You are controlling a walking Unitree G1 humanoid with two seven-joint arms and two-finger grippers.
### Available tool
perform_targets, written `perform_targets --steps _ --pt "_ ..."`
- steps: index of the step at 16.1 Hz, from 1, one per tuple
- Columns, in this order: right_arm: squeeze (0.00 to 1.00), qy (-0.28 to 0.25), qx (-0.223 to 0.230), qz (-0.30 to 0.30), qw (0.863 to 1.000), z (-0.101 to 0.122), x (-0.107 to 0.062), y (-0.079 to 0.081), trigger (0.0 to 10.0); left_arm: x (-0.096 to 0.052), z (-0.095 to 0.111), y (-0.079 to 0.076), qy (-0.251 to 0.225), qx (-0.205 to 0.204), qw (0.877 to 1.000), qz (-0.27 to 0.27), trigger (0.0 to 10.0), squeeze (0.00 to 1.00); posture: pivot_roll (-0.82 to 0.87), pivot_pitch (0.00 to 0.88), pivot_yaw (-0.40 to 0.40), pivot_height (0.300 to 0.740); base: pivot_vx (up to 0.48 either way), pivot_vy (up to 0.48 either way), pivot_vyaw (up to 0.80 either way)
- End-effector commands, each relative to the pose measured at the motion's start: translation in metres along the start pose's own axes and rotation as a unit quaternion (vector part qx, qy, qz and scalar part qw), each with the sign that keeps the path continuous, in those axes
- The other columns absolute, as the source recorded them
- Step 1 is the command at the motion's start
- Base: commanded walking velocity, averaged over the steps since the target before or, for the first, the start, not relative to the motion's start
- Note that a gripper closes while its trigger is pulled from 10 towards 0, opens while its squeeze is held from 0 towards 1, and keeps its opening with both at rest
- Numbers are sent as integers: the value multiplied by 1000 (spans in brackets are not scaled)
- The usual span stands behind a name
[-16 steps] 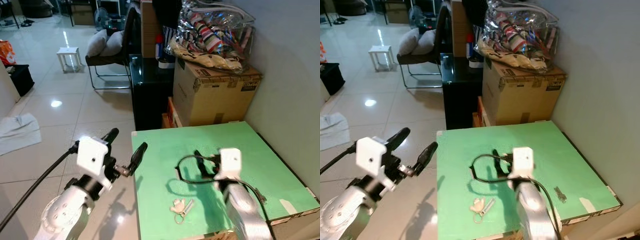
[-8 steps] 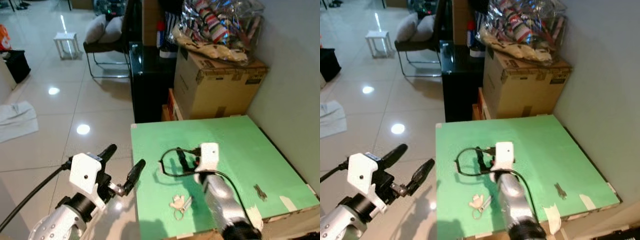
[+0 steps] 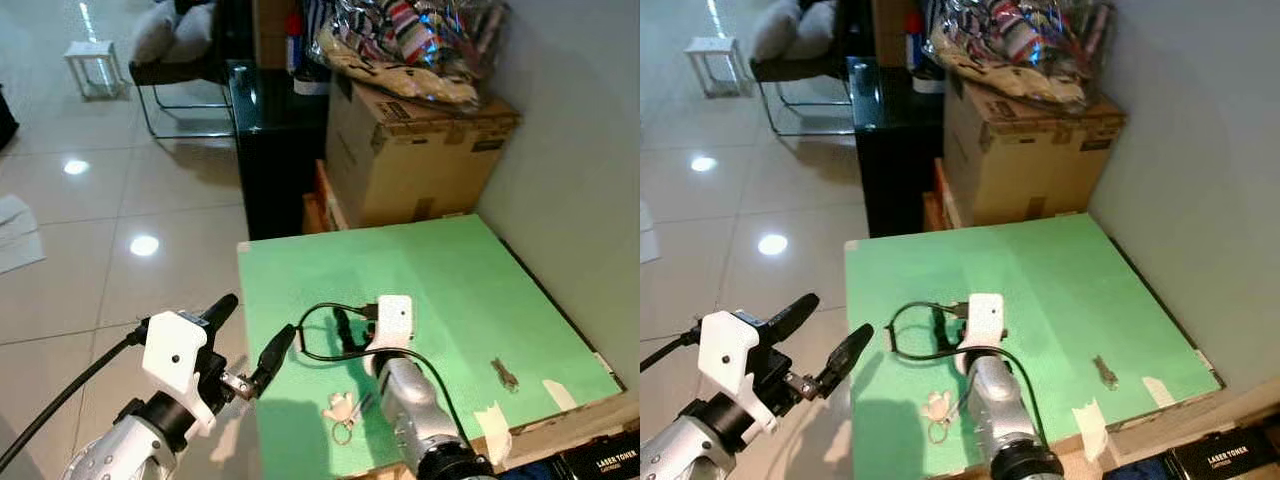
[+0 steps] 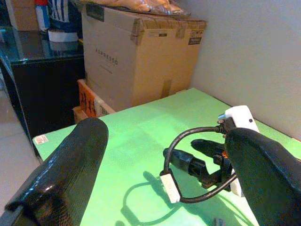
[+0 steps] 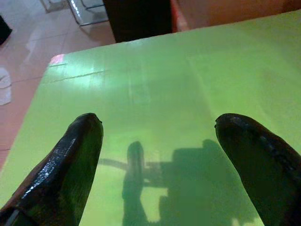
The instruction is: Hang keys on a hook
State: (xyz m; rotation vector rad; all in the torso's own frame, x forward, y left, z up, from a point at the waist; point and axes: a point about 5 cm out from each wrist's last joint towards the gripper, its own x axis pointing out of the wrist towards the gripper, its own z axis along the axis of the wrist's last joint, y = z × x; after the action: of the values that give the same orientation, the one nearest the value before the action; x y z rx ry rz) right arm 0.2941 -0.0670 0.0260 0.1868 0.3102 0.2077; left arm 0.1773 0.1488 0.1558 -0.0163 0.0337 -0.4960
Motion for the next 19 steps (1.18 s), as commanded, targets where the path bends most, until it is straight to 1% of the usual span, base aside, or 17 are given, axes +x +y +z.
perform_targets --steps 1,2,3,4,6,8,9,10,12,14,15,17,18,19 --pt "0 13 1 7 1000 -5 0 5 10000 0 2 -2 -3 0 1000 -3 10000 0 64 133 -62 740 0 0 0" --pt "0 18 -8 16 1000 -8 0 7 10000 1 1 -3 -3 0 1000 -3 10000 0 63 133 -63 740 0 0 0" --pt "0 32 -20 17 999 -12 0 6 10000 3 0 -2 -2 1 1000 -3 10000 0 61 131 -64 740 0 0 0" --pt "0 34 -22 16 999 -13 0 4 10000 4 -1 -3 -2 1 1000 -3 10000 0 60 128 -69 740 0 0 0" --pt "0 15 -27 3 1000 -7 -3 -7 10000 7 -3 1 -1 6 1000 6 10000 0 52 117 -72 740 0 0 0" --pt "0 11 -31 5 999 -15 -16 -12 10000 9 -4 2 -2 6 1000 10 10000 0 40 108 -73 740 0 0 0" --pt "0 17 -28 14 999 -24 -27 -8 10000 11 -5 2 -2 6 1000 9 10000 0 33 106 -65 740 0 0 0" --pt "0 19 -30 20 999 -28 -32 -3 10000 12 -5 2 -3 8 1000 7 10000 0 27 105 -60 740 0 0 0" --pt "0 11 -33 26 999 -27 -40 2 10000 14 -4 5 -4 13 1000 5 10000 0 18 102 -54 740 0 0 0" --pt "0 -14 -44 27 999 -14 -51 -3 10000 17 -6 8 -4 21 1000 3 10000 0 1 94 -42 740 0 0 0" --pt "0 -20 -53 28 998 -11 -53 -5 10000 20 -6 9 -6 22 1000 2 10000 0 -3 90 -37 740 0 0 0" --pt "0 -20 -59 25 998 -12 -49 -8 10000 23 -4 10 -12 28 1000 -1 10000 0 4 89 -32 740 0 0 0" --pt "0 -23 -62 35 997 -10 -44 -5 10000 23 -3 12 -13 31 999 0 10000 0 12 91 -31 740 0 0 0" --pt "0 -22 -55 36 998 -6 -41 -3 10000 23 -3 14 -13 35 999 3 10000 0 26 93 -34 740 0 0 0"
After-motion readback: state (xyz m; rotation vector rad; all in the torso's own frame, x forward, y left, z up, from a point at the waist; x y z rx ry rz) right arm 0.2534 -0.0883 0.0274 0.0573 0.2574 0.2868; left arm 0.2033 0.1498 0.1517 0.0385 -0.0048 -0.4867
